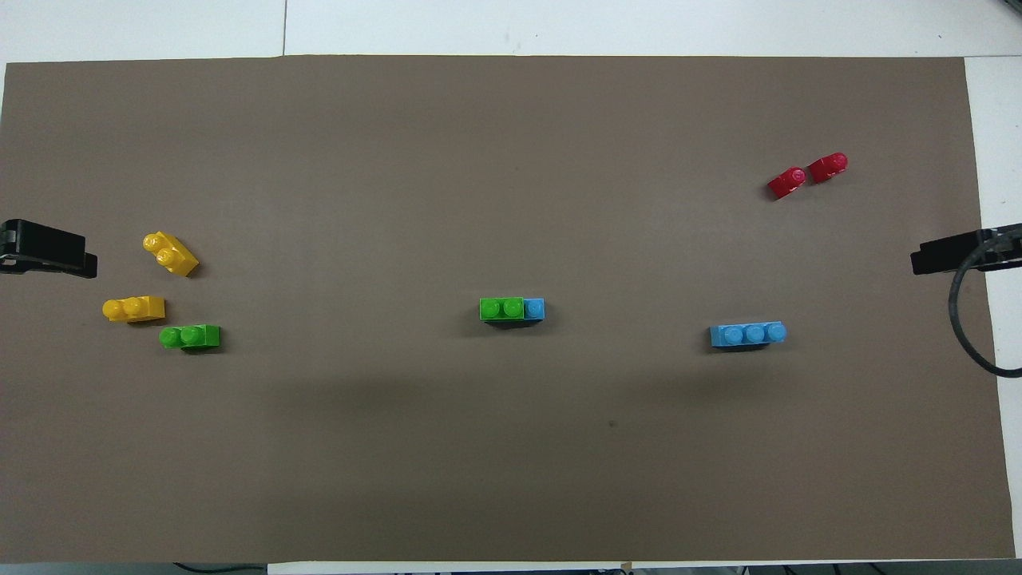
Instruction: Remove green block with left arm and hold with right
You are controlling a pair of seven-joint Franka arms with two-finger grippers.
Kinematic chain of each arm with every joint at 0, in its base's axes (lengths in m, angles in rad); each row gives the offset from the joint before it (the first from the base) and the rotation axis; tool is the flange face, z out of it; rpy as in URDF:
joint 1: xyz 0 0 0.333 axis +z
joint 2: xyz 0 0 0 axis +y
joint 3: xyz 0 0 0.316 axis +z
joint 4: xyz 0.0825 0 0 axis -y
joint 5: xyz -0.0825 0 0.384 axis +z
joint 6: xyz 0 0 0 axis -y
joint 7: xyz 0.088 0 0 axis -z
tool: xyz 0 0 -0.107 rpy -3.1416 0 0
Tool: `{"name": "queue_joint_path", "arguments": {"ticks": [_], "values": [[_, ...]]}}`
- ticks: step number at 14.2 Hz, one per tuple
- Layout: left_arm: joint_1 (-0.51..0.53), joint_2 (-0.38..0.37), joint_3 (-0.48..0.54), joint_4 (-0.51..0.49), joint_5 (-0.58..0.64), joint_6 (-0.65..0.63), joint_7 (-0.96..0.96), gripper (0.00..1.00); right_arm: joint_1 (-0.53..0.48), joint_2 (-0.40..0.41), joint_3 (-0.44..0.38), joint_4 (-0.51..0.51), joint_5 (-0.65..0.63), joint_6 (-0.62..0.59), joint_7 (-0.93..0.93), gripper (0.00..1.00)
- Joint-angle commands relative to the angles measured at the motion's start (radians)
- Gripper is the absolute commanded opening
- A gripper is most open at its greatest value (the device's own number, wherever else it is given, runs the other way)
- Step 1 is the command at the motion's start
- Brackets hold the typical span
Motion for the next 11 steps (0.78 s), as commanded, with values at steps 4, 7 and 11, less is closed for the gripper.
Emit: {"name": "queue_joint_path", "arguments": {"ticks": [4,7,11], "values": [[0.005,-0.035,-0.008,-0.042,-0.018,0.023,-0.043,1.0,-0.01,-0.028,0.006,-0.033,-0.021,0.016,0.021,1.0],[-0.019,-0.041,-0.011,-0.057,-0.018,0.04,-0.245,1.0,-0.009,-0.028,0.006,-0.036,-0.021,0.016,0.027,1.0],[-0.126,-0.09,-0.013,-0.16,-0.018,0.1,-0.613,1.0,0.011,-0.051,0.009,-0.071,-0.015,0.018,0.208,0.99]]}}
